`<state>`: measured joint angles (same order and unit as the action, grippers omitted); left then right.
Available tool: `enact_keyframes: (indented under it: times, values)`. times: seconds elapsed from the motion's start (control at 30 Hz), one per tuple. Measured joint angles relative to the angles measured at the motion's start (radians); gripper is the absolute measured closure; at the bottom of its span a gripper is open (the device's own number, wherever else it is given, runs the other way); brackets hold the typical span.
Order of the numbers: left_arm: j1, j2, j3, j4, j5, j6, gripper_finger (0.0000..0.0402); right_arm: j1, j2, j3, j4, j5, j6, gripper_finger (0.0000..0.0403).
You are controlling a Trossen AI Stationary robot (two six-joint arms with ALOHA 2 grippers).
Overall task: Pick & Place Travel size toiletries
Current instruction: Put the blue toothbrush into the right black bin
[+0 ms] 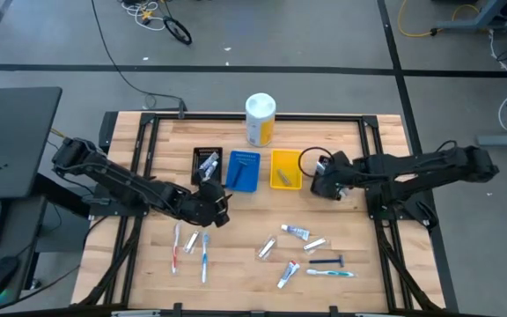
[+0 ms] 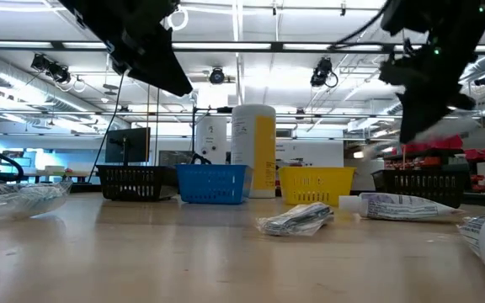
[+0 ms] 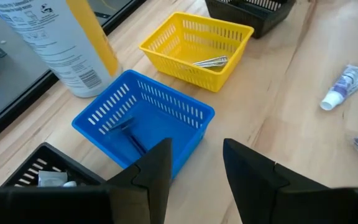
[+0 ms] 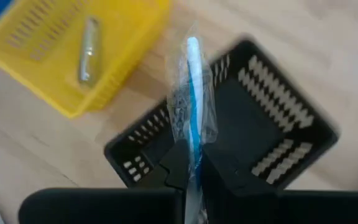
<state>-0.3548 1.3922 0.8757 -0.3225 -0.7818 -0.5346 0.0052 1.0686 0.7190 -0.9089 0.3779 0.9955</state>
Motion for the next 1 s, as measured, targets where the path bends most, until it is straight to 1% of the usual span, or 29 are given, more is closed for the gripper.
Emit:
enact_keyframes:
  times: [0.13, 0.17, 0.27, 0.4, 0.57, 0.7, 0.9, 1.0]
  values:
    - [0.013, 0.0, 0.0, 0.0, 0.0, -0.002, 0.0251, -0.048, 0.003, -0.059, 0.008, -0.05, 0.177, 0.0374]
    - [0.016, 0.0, 0.0, 0.0, 0.0, -0.002, 0.0251, -0.056, 0.003, -0.069, 0.012, -0.051, 0.202, 0.0374]
    - [0.02, 0.0, 0.0, 0.0, 0.0, 0.003, 0.0251, -0.077, 0.003, -0.1, 0.027, -0.046, 0.208, 0.0373]
    - [0.021, 0.0, 0.0, 0.0, 0.0, 0.019, 0.0251, -0.096, 0.003, -0.12, 0.082, -0.07, 0.155, 0.0366]
    - [0.021, 0.0, 0.0, 0.0, 0.0, 0.018, 0.0251, -0.116, 0.003, -0.126, 0.135, -0.036, 0.073, 0.0328]
    - [0.021, 0.0, 0.0, 0.0, 0.0, 0.018, 0.0251, -0.138, 0.003, -0.126, 0.138, -0.03, 0.039, 0.0303]
    - [0.021, 0.0, 0.0, 0.0, 0.0, 0.027, 0.0251, -0.151, 0.003, -0.126, 0.174, -0.026, 0.017, 0.0293]
    - [0.021, 0.0, 0.0, 0.0, 0.0, 0.028, 0.0251, -0.151, 0.003, -0.126, 0.248, -0.013, -0.037, 0.0293]
